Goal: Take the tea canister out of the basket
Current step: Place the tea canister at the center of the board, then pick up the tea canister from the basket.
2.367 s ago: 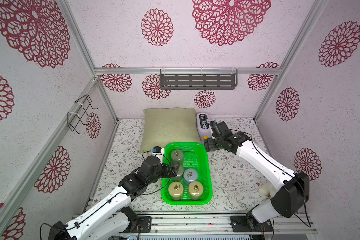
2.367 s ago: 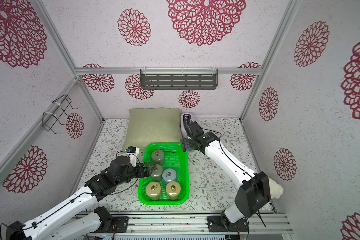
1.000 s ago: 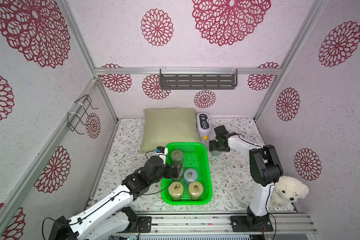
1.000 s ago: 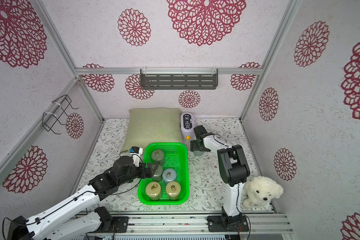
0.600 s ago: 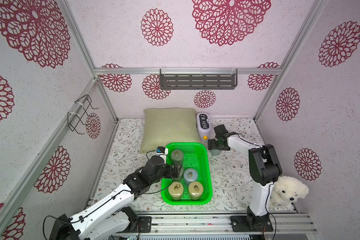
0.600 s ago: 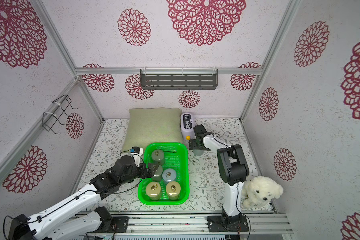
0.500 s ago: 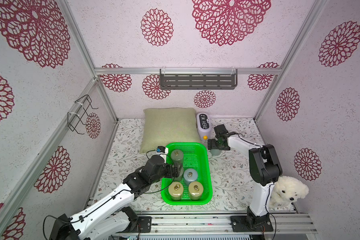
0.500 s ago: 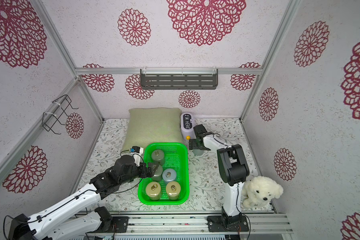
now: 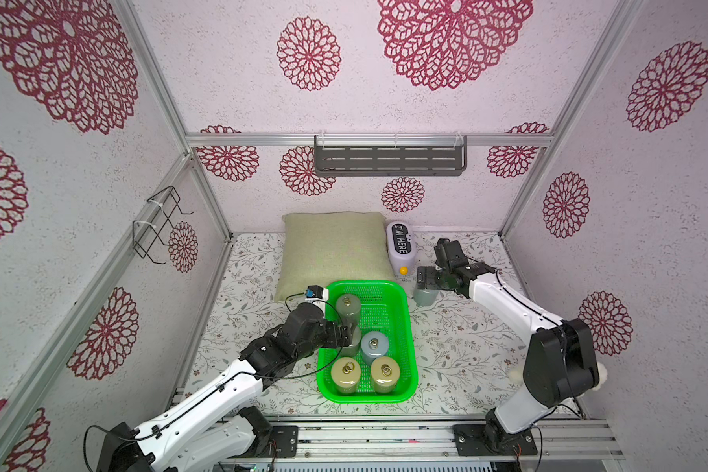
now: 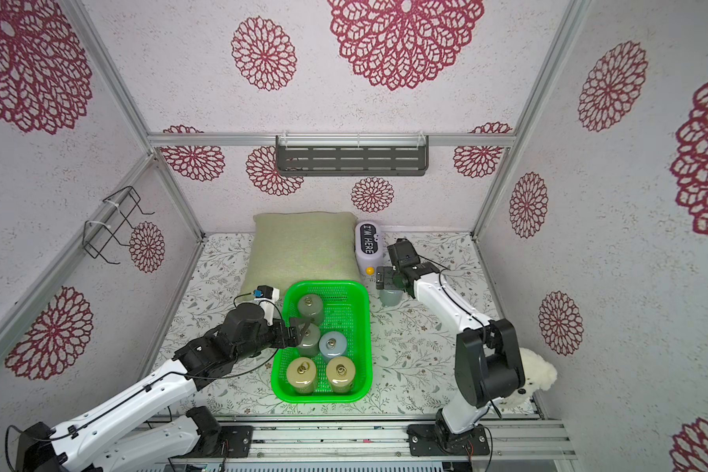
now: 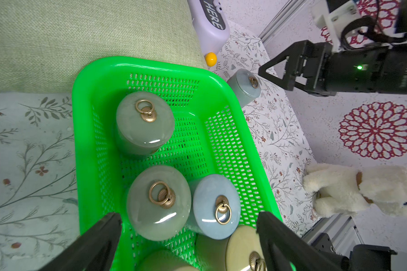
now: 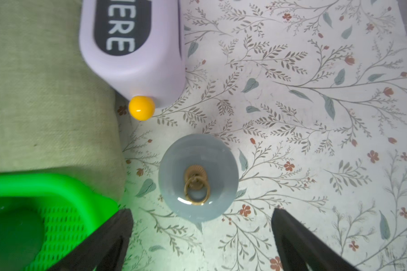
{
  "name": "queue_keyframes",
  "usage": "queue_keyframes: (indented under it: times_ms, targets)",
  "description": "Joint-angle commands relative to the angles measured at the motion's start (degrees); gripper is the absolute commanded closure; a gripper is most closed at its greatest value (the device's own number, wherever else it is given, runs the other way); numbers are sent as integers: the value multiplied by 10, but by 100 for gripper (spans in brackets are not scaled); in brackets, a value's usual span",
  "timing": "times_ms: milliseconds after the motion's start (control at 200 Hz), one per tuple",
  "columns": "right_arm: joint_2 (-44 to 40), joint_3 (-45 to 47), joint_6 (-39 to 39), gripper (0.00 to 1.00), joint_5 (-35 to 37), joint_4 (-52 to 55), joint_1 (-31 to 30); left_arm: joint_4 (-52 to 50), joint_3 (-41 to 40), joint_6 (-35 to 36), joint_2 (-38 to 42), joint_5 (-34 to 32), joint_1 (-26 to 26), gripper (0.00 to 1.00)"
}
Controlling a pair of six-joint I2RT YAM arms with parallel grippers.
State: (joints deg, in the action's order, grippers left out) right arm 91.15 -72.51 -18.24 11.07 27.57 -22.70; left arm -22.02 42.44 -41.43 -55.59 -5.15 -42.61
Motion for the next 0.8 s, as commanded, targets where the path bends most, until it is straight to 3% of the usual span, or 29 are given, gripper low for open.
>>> queue_keyframes:
  times_ms: [0, 115, 485, 660, 796]
  targets:
    - [-42, -1, -6, 1, 15, 31, -44, -41, 16, -19, 1, -31, -5, 3]
    - [-66, -4, -1, 1, 10, 52, -94, -79, 21, -35, 1, -39, -5, 3]
    - [-59, -13, 8, 1, -61, 121, -225, -145, 9, -47, 51, 33, -5, 3]
    - [-38, -29, 9, 1, -84, 150, -269, -168, 3, -49, 88, 78, -6, 3]
    - [-21, -33, 11, 1, -83, 164, -296, -194, 0, -48, 106, 74, -5, 3]
